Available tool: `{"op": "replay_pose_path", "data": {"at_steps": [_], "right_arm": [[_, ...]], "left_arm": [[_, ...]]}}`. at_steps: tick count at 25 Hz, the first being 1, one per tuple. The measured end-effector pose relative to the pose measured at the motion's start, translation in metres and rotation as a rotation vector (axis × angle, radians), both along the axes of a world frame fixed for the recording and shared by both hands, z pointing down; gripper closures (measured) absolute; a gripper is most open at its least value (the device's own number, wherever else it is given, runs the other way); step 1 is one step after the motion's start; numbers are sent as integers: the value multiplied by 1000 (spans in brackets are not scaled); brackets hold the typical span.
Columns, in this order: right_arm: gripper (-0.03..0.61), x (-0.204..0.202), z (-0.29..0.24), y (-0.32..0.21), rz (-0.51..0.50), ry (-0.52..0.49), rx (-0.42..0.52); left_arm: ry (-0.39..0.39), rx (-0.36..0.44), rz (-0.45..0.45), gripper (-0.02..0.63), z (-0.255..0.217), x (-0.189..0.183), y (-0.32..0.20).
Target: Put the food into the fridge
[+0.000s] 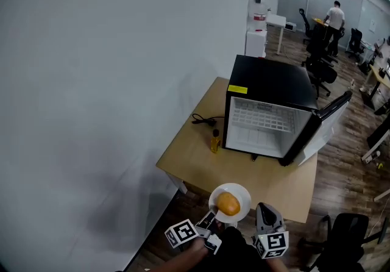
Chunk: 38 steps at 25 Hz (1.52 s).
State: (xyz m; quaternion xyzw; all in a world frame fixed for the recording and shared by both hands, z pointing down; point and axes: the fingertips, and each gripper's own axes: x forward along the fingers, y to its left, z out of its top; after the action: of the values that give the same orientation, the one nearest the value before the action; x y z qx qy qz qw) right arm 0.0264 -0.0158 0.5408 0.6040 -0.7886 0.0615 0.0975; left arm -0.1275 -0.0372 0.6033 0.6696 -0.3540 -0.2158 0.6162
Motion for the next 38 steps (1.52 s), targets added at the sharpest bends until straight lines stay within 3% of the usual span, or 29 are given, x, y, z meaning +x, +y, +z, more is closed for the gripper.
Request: {"op": "replay_pose_path", "data": {"at_steps": [21,25,38], "right_arm": [[518,90,-10,-176,36,-52,-7],[518,102,-22,-197,18,-60,51],[517,139,-9,-260,-8,-66,32]], "left_arm": [[14,30,24,591,-22,88,-191],[-6,30,41,591,-24,105,-218],[-12,50,0,591,-15,143,-314]]}}
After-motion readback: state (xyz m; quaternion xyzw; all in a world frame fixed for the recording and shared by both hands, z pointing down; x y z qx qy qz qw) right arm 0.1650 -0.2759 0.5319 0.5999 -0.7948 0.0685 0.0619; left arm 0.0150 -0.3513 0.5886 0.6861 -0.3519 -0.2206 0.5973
